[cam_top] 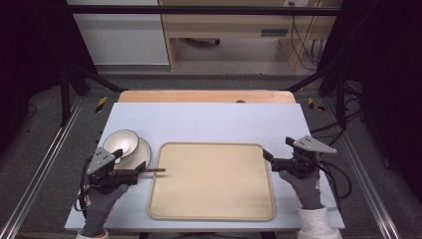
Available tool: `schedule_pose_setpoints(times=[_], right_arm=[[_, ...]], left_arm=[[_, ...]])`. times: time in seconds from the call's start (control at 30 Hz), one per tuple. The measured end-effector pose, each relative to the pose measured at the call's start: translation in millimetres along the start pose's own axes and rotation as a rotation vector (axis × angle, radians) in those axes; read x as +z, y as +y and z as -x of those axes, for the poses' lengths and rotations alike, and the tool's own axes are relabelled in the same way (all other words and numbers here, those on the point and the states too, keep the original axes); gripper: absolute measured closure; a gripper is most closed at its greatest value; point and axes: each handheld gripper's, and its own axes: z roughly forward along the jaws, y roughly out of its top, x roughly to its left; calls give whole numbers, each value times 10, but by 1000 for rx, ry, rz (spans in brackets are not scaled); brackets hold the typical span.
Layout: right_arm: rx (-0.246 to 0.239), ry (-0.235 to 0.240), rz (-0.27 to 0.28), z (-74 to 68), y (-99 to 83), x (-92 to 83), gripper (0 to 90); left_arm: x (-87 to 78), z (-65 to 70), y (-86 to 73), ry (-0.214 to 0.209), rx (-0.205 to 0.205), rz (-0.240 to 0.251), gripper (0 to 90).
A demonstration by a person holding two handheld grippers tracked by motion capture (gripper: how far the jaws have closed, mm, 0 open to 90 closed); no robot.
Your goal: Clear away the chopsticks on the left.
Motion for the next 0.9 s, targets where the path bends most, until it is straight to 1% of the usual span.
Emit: schedule_pose_setpoints(times=[0.1,0.13,0.2,0.27,0.37,0.4,0.6,0.73,0.8,0.9], right_arm=[[0,1,6,1,3,-15,40],[9,3,8,-3,6,-22,40],[3,2,13,7,9,-33,41],[8,0,16,4,12,-43,41],[3,-4,14,8,13,-51,41],[-1,-9,14,8,14,-53,40],[9,-5,10,-3,13,-55,40],[10,-4,7,-5,13,-52,41],[3,-6,2,-2,10,-53,41],[3,-8,-1,-3,9,-53,41]], left_arm=[[-28,-15,3,0,2,4,78],[-28,-15,3,0,2,4,78],[-69,-36,1,2,8,9,78],[-96,-57,-9,3,12,6,79],[-124,-83,-23,0,12,5,79],[-157,-106,-38,2,12,2,79],[-240,-174,-88,0,19,-6,77],[-289,-205,-112,1,18,-3,76],[-345,-246,-141,-2,18,-5,76],[-382,-276,-161,7,16,-12,73]])
